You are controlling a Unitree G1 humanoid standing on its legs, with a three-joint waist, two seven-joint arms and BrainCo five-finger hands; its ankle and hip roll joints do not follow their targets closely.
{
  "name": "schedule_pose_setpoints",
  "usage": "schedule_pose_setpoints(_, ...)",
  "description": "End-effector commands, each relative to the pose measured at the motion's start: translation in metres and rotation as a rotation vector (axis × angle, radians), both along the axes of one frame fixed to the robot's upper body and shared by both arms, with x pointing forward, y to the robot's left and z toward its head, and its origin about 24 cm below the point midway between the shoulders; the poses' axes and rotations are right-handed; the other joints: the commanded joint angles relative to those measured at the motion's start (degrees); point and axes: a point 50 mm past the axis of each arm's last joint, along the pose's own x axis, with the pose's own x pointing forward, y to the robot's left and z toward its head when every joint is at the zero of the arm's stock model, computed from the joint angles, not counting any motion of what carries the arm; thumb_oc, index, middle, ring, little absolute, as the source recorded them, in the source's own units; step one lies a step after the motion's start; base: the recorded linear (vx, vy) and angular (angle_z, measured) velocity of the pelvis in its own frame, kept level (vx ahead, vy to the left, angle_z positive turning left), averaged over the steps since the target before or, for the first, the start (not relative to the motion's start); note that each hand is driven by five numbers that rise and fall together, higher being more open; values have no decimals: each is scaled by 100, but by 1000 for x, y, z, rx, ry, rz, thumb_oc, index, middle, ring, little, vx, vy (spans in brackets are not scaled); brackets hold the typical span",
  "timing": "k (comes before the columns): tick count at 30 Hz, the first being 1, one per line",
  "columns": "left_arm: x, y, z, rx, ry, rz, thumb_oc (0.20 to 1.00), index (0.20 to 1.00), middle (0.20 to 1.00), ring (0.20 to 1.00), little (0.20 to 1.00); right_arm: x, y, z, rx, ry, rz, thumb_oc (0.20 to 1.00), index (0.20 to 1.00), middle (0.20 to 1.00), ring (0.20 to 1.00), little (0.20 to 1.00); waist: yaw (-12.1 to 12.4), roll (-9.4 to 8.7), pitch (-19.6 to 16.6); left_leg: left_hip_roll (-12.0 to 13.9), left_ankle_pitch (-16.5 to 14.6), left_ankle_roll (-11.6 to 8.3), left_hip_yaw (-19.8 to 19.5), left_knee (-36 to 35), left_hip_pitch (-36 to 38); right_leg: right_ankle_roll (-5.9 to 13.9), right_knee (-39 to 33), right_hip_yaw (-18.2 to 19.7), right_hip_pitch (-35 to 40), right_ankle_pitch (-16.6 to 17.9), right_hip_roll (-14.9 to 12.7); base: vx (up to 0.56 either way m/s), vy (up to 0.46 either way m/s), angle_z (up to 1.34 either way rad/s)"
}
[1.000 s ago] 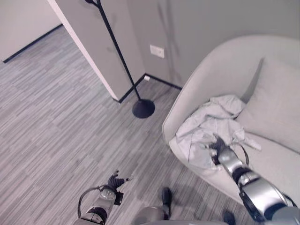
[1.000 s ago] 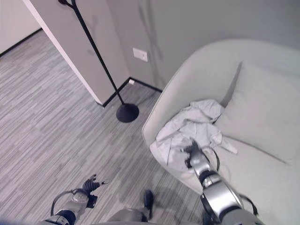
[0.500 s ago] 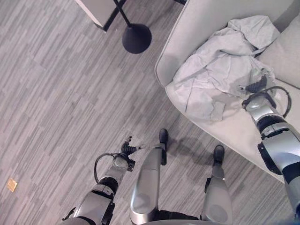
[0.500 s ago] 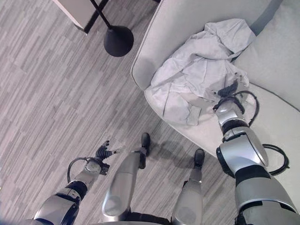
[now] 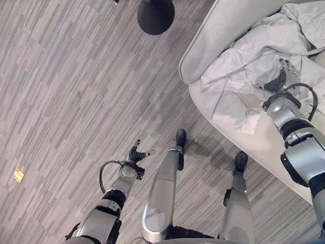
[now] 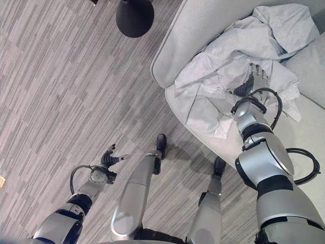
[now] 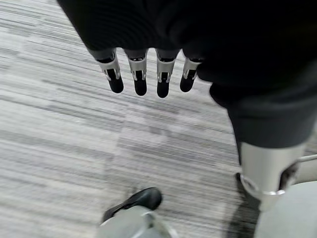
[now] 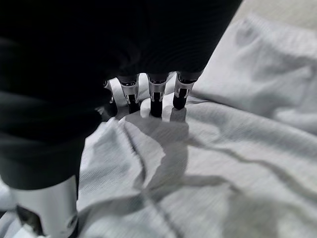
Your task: Hang the clothes on the sofa on the clothes rack.
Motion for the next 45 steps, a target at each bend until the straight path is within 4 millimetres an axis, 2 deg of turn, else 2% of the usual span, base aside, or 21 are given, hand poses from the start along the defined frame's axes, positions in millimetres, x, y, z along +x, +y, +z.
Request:
schedule_pose_setpoints(1,-17,6,-12,88,25,-44,1000,1000,1000,1000,1000,-8,-11,-23,-78,241,-81,451,451,451,451,451,231,298,-141,560,790,-868,-598,-293,-74,52,10,62,573,-212,-410,17,1,-5)
schedule_pose_setpoints(2,-18,6,-12,88,27,-43,1000,1000,1000,1000,1000,-8,-10,-24,-78,242,-80,200,200,200,200,200,227,295,-141,565,781,-869,-594,-287,-65,52,10,67,581,-214,-409,29,1,-7)
schedule_pose_setpoints(10,-33,16,-27,102,92,16,1000,1000,1000,1000,1000,-15,-10,-42,98,223,-147,200,200,200,200,200,166,232,-141,589,728,-889,-558,-282,157,70,10,107,773,-226,-410,21,-14,-7)
schedule_pose_setpoints(12,-38,28,-35,115,145,81,1000,1000,1000,1000,1000,-14,-3,-50,184,156,-117,200,200,200,200,200,-11,26,-141,634,692,-907,-580,-403,532,74,10,117,1012,-290,-360,33,-101,-1)
schedule_pose_setpoints(14,-39,29,-35,117,148,80,1000,1000,1000,1000,1000,-15,-4,-52,186,159,-119,200,200,200,200,200,-9,8,-141,621,699,-910,-571,-443,581,71,10,109,1043,-303,-374,21,-73,-6)
schedule_pose_setpoints(15,-39,32,-36,122,161,96,1000,1000,1000,1000,1000,-12,2,-49,225,105,-90,200,200,200,200,200,-112,-128,-141,638,695,-918,-593,-532,809,55,10,98,1185,-349,-346,4,-114,-15)
schedule_pose_setpoints(17,-38,34,-36,126,166,104,1000,1000,1000,1000,1000,-10,3,-46,244,75,-81,200,200,200,200,200,-168,-189,-141,636,697,-920,-601,-585,912,47,10,85,1249,-366,-343,-4,-113,-7)
schedule_pose_setpoints(19,-31,39,-31,131,156,129,1000,1000,1000,1000,1000,-4,15,-34,307,-43,0,200,200,200,200,200,-449,-346,-146,653,691,-931,-634,-843,1382,33,15,62,1498,-452,-317,-10,-134,1)
schedule_pose_setpoints(22,-29,41,-28,140,145,132,1000,1000,1000,1000,1000,-5,14,-31,340,-78,4,200,200,200,200,200,-502,-362,-179,622,723,-926,-624,-996,1576,31,10,41,1618,-492,-331,11,-62,-5)
schedule_pose_setpoints(23,-33,44,-30,134,153,144,1000,1000,1000,1000,1000,-8,7,-24,387,-147,2,200,200,200,200,200,-614,-390,-350,616,745,-901,-596,-1228,1794,27,10,25,1690,-553,-325,-7,-110,-4)
schedule_pose_setpoints(28,-57,44,-48,84,230,190,1000,1000,1000,1000,1000,-26,-9,-34,455,-216,-3,200,200,200,200,200,-817,-453,-959,540,880,-775,-383,-1926,2350,63,10,-12,1794,-641,-310,57,-75,5)
schedule_pose_setpoints(30,-62,44,-51,70,246,203,1000,1000,1000,1000,1000,-28,-11,-28,436,-237,10,200,200,200,200,200,-846,-469,-1075,525,896,-741,-315,-2065,2493,76,10,-19,1841,-658,-288,39,-55,4)
schedule_pose_setpoints(32,-74,41,-60,39,279,216,1000,1000,1000,1000,1000,-37,-17,-17,427,-305,35,200,200,200,200,200,-968,-450,-1531,490,913,-546,-164,-2410,2915,97,10,-34,1941,-648,-159,97,-52,1)
schedule_pose_setpoints(34,-75,41,-60,40,282,215,1000,1000,1000,1000,1000,-38,-18,-18,428,-302,32,200,200,200,200,200,-956,-459,-1535,487,893,-553,-153,-2447,2969,95,10,-40,1975,-683,-165,61,-31,0)
schedule_pose_setpoints(36,-74,34,-58,35,262,173,1000,1000,1000,1000,1000,-37,-15,18,418,-436,83,200,200,200,200,200,-1030,-474,-1896,432,881,-399,-82,-2744,3362,117,10,-57,2146,-656,-62,51,-58,1)
schedule_pose_setpoints(37,-74,34,-58,35,262,173,1000,1000,1000,1000,1000,-37,-15,18,418,-435,82,200,200,200,200,200,-1024,-472,-1898,434,913,-397,-77,-2775,3370,118,10,-49,2135,-641,-59,41,-46,2)
schedule_pose_setpoints(38,-70,29,-55,37,242,135,1000,1000,1000,1000,1000,-32,-9,46,394,-511,113,200,200,200,200,200,-1037,-495,-2059,402,907,-364,-65,-2937,3543,134,10,-46,2212,-631,-18,1,-18,4)
schedule_pose_setpoints(40,-70,29,-54,35,241,136,1000,1000,1000,1000,1000,-32,-9,47,393,-512,115,200,200,200,200,200,-1040,-484,-2050,408,943,-362,-57,-2972,3551,134,10,-34,2197,-612,-12,0,0,0)
schedule_pose_setpoints(41,-62,25,-47,32,199,115,1000,1000,1000,1000,1000,-28,-1,85,378,-616,161,200,200,200,200,200,-1075,-498,-2178,359,961,-337,-30,-3135,3688,143,10,-36,2265,-578,27,0,0,0)
schedule_pose_setpoints(43,-62,25,-47,31,199,116,1000,1000,1000,1000,1000,-28,-1,86,378,-617,161,200,200,200,200,200,-1076,-496,-2176,360,961,-337,-30,-3135,3688,143,10,-36,2266,-578,28,-3,-3,-4)
schedule_pose_setpoints(45,-50,15,-38,-79,148,147,1000,1000,1000,1000,1000,-27,44,172,439,-830,348,200,200,200,200,200,-1210,-545,-2534,326,899,-329,-21,-3219,3876,172,10,-19,2409,-504,91,0,0,0)
